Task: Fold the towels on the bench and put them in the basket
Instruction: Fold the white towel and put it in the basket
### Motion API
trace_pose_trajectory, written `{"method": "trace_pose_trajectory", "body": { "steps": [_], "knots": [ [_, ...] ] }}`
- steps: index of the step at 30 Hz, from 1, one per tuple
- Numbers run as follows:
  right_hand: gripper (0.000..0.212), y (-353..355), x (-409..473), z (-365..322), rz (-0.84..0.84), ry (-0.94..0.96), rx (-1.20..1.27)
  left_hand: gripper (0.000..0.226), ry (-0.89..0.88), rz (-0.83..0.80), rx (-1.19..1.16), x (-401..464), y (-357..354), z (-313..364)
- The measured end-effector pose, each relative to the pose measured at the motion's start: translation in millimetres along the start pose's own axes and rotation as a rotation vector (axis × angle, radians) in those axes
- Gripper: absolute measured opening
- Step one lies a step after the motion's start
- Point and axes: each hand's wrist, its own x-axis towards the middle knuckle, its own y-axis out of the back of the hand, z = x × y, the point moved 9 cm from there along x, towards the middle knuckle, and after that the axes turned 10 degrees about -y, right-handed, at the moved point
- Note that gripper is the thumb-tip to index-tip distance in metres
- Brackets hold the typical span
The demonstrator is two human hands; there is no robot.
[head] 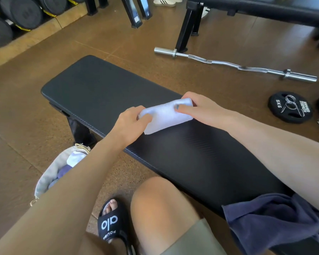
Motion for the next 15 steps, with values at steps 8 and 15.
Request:
{"method": "trace_pose_trajectory", "body": {
  "steps": [8,15],
  "knots": [
    [0.050,-6.0,5.2,8.6,-0.017,-0.109,-0.082,0.033,0.194,0.005,0.010,-2.8,-3.7,-11.9],
    [0.034,-36.9,-22.3,5.2,-0.115,-0.168,-0.040,0.040,0.426,0.108,-0.211,-49.6,-7.1,-28.3]
  ]
}}
